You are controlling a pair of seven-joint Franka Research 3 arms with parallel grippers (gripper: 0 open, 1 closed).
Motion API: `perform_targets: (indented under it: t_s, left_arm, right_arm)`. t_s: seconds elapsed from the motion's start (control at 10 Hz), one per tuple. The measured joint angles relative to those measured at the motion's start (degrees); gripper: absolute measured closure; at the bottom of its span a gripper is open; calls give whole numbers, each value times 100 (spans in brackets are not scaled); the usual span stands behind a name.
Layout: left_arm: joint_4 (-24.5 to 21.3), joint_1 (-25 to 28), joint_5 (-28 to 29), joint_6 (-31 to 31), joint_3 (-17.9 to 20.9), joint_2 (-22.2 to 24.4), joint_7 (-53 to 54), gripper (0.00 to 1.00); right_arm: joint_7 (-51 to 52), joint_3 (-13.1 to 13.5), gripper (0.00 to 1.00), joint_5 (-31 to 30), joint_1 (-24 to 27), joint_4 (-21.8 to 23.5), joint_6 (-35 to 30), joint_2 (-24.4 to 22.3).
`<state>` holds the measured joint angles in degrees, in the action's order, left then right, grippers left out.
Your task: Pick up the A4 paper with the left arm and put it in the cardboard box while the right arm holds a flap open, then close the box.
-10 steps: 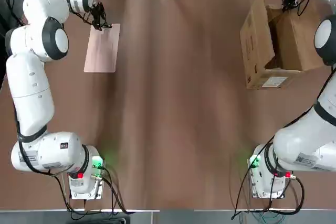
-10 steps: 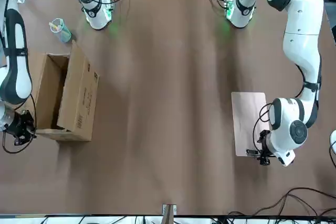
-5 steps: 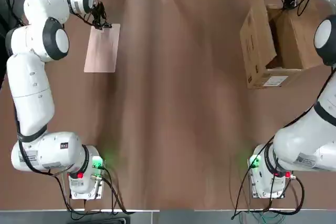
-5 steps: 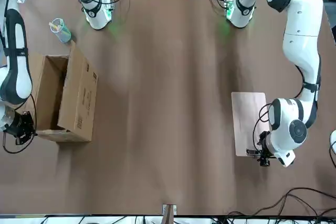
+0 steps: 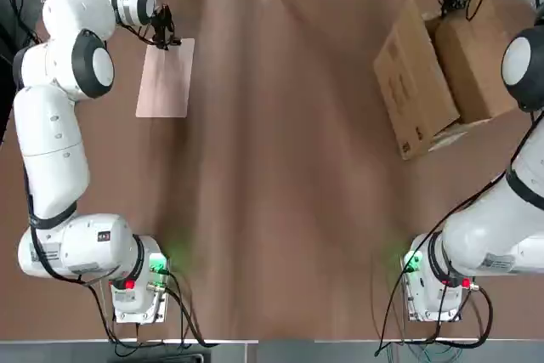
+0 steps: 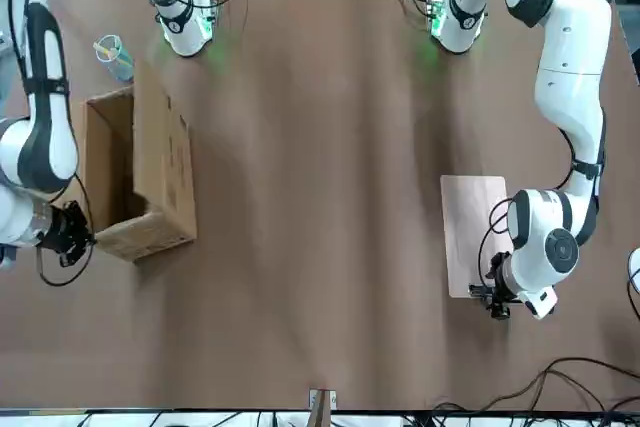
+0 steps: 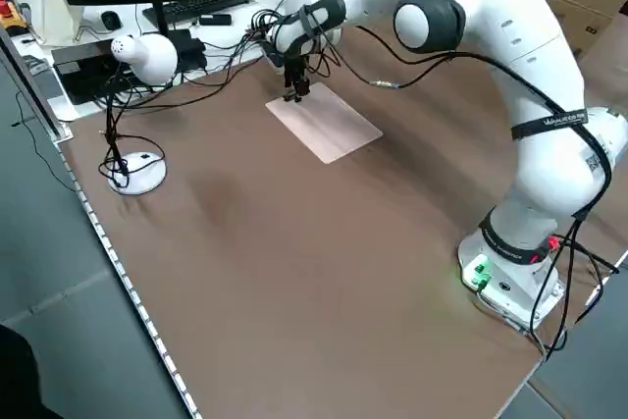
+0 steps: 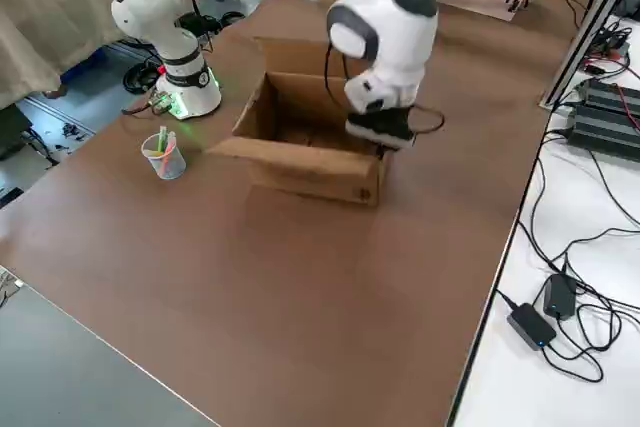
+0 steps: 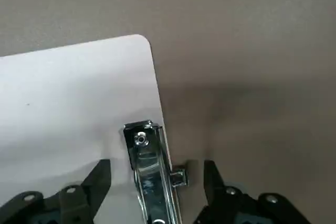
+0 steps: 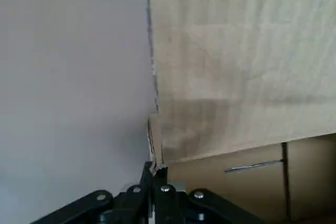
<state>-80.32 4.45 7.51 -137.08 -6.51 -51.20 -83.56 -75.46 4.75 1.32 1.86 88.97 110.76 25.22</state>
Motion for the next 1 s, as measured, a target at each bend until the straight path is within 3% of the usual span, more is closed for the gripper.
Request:
perform_targets:
  t_s: [0.2,0.8,1.0]
  left_arm:
    - [10,-1,0,0,-4,-1,0,21]
    - [34,-11,0,10,-22,0,3,54]
    - [43,-15,0,-9,-25,-6,4,63]
  right_arm:
    - [-732,-23,97,6,-493,-133,-437,-208]
    - [-2604,-47,97,83,-1967,-473,-559,-232]
    - [-2829,-44,97,242,-2313,-557,-220,-232]
